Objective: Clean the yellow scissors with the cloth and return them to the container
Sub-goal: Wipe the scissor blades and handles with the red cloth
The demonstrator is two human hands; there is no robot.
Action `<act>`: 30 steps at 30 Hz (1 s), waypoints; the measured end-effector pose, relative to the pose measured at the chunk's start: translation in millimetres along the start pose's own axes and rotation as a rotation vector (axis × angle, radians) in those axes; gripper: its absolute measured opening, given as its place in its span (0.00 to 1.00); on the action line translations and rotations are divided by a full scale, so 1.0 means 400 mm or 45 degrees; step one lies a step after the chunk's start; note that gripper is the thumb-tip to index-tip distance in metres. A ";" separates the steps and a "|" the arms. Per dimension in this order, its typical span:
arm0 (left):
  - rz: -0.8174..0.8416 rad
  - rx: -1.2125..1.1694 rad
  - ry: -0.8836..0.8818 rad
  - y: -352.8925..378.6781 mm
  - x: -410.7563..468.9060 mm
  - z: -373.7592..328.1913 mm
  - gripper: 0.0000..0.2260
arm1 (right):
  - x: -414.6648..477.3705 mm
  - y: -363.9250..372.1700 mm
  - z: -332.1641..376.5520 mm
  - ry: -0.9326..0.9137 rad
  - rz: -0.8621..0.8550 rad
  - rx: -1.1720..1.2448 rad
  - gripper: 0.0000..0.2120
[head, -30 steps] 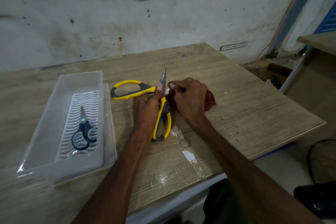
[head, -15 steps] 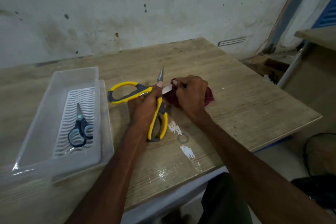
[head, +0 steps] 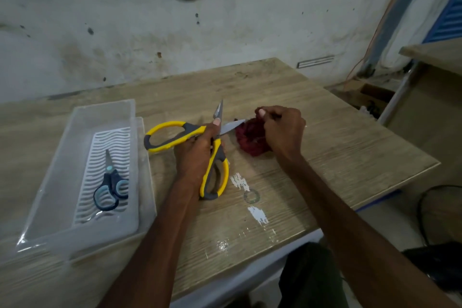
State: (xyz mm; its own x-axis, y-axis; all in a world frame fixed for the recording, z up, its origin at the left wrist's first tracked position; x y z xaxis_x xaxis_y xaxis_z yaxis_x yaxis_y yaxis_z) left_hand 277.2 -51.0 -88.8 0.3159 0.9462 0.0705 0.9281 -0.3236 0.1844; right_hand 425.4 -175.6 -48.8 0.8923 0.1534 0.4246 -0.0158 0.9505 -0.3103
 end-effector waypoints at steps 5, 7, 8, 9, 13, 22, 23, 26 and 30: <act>-0.008 -0.105 -0.078 0.007 0.012 0.011 0.15 | -0.065 0.015 0.066 -0.172 0.214 0.276 0.09; 0.011 -0.167 -0.085 0.007 0.019 0.012 0.11 | -0.120 0.036 0.102 -0.524 0.233 0.161 0.07; 0.030 -0.201 -0.106 0.007 0.018 0.010 0.13 | -0.129 0.048 0.106 -0.599 0.228 0.111 0.06; 0.041 -0.238 -0.133 0.005 0.017 0.011 0.14 | -0.126 0.056 0.102 -0.599 0.225 0.081 0.06; 0.007 -0.186 -0.083 -0.001 0.011 -0.008 0.12 | -0.104 0.067 0.086 -0.553 0.233 0.076 0.06; 0.131 0.023 0.043 0.006 0.001 -0.014 0.18 | -0.093 0.083 0.083 -0.531 0.143 0.030 0.03; 0.125 0.011 0.030 0.007 -0.002 -0.013 0.18 | -0.076 0.086 0.079 -0.505 0.118 0.032 0.04; 0.111 -0.071 -0.013 0.003 0.005 -0.004 0.14 | -0.103 0.087 0.095 -0.537 0.132 0.079 0.04; 0.125 -0.019 -0.015 0.003 0.003 -0.003 0.14 | -0.112 0.089 0.091 -0.540 0.126 0.077 0.05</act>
State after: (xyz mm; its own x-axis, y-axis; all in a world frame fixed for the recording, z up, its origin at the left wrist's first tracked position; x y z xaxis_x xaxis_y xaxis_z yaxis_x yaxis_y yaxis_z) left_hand 278.5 -50.3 -87.2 0.4072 0.9100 0.0776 0.8896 -0.4144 0.1920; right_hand 368.6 -138.8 -48.0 0.6214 0.3298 0.7107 -0.1297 0.9379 -0.3218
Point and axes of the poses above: each hand's wrist, its own x-axis towards the middle knuckle, its own y-axis out of the palm, z = x × y, the point moved 5 cm from there along x, towards the middle knuckle, and after that the axes turned 8 degrees about -z, right-handed, at the moved point
